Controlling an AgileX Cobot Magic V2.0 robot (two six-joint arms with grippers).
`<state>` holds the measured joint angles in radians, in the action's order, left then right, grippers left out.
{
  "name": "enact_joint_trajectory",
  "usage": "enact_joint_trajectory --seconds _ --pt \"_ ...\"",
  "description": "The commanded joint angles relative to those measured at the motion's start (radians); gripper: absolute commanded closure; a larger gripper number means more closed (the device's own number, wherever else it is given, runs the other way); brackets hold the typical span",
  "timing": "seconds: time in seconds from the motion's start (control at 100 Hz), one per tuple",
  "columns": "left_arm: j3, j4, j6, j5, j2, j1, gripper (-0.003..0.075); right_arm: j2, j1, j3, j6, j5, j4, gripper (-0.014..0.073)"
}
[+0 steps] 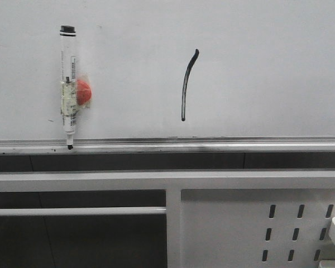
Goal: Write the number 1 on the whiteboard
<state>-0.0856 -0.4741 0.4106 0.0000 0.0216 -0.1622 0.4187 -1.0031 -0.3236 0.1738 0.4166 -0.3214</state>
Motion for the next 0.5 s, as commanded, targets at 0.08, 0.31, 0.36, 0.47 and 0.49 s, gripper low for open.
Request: enact_joint_trajectory --seconds 0.08,0.31,0.36,0.47,0.49 --pt "0.097 0.160 -0.183 -0.091 -0.052 0.082 0.0740 0.002 -0.001 -0.027 0.002 -0.074 -0.012 0.0663" --pt "0.125 0.474 -0.424 0.037 -0.050 0.185 0.0740 0.002 -0.001 -0.027 0.002 -0.073 -0.014 0.0663" --pt "0.125 0.511 -0.446 0.082 -0.050 0.185 0.0740 0.002 -0.001 -0.027 0.002 -0.073 -0.014 0.0663" --pt "0.125 0.512 -0.445 0.241 -0.050 0.185 0.0740 0.002 -0.001 -0.027 0.002 -0.073 -0.014 0.0663" --pt "0.125 0.512 -0.445 0.272 -0.050 0.185 0.0740 0.002 -0.001 -0.027 0.002 -0.073 -0.014 0.0663"
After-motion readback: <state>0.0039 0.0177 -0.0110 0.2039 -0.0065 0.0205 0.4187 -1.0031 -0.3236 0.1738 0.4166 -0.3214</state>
